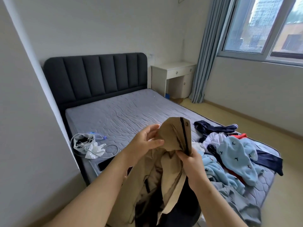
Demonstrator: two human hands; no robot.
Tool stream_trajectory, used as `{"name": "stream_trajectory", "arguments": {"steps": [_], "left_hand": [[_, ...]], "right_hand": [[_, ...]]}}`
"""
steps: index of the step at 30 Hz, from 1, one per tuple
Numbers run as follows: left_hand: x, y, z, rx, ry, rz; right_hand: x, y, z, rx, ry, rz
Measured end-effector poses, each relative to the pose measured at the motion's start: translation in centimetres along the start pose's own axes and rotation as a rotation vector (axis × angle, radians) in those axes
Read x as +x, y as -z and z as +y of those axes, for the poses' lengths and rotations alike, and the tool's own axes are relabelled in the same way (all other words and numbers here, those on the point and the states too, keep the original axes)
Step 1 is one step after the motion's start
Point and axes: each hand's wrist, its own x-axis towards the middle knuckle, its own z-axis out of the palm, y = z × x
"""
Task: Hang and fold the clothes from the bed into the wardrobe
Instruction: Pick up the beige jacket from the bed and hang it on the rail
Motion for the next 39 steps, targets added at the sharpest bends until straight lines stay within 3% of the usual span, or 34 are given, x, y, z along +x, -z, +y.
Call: {"name": "stream_trajectory", "arguments": {"steps": [4, 8, 9, 11, 14, 16, 19, 21, 25, 28, 30, 32, 36, 39], "left_hand": [[-1.2, -0.1, -3.5, 0.351, 0.139, -0.059], [-2.3, 0.7, -7.0, 0.762, 0.330, 0.106], [-2.4, 1.0, -7.1, 0.742, 0.353, 0.152], [-2.5, 1.4, -6.1, 0.477, 0.386, 0.295], [-1.9, 1.7, -3.0, 0.123, 0.372, 0.458], [-1.4, 1.6, -0.9, 0.124, 0.351, 0.389], [-1.3, 1.2, 1.8, 0.245, 0.346, 0.247], [-1.7, 1.0, 3.2, 0.297, 0.369, 0.128], [-2.8, 2.4, 4.3, 0.440, 0.428, -0.145], [-3.4, 3.6, 2.9, 0.817, 0.423, -0.217], [-3.6, 3.8, 0.7, 1.098, 0.374, -0.082], [-4.2, 3.8, -2.1, 1.222, 0.301, 0.132], [-6.9, 3.0, -6.7, 1.298, 0.117, 0.715], [-8.6, 1.4, -8.7, 1.182, -0.113, 0.904]], "right_hand": [[-0.1, -0.2, -0.5, 0.069, -0.038, 0.007], [-0.3, 0.2, -0.8, 0.071, -0.040, -0.053], [-0.3, 0.5, -0.9, 0.036, -0.043, -0.036], [-0.2, 0.9, -0.7, -0.191, -0.043, 0.024], [-0.4, 0.7, 0.0, -0.862, -0.115, 0.092], [-1.0, -0.3, 0.0, -0.932, 0.069, 0.150], [-1.6, -2.9, -0.2, -0.861, 0.273, -0.121], [-1.8, -4.1, 0.3, -0.876, 0.223, -0.251], [-1.8, -4.1, 0.5, -0.567, 0.157, -0.219], [-1.9, -4.0, -0.3, -0.456, 0.137, -0.187], [-2.0, -4.3, -0.7, -0.439, 0.150, -0.172], [-2.1, -4.5, -0.7, -0.334, 0.110, -0.135], [-2.3, -4.4, -0.4, -0.230, 0.076, -0.059], [-2.3, -4.3, -0.2, -0.157, 0.059, 0.023]]}}
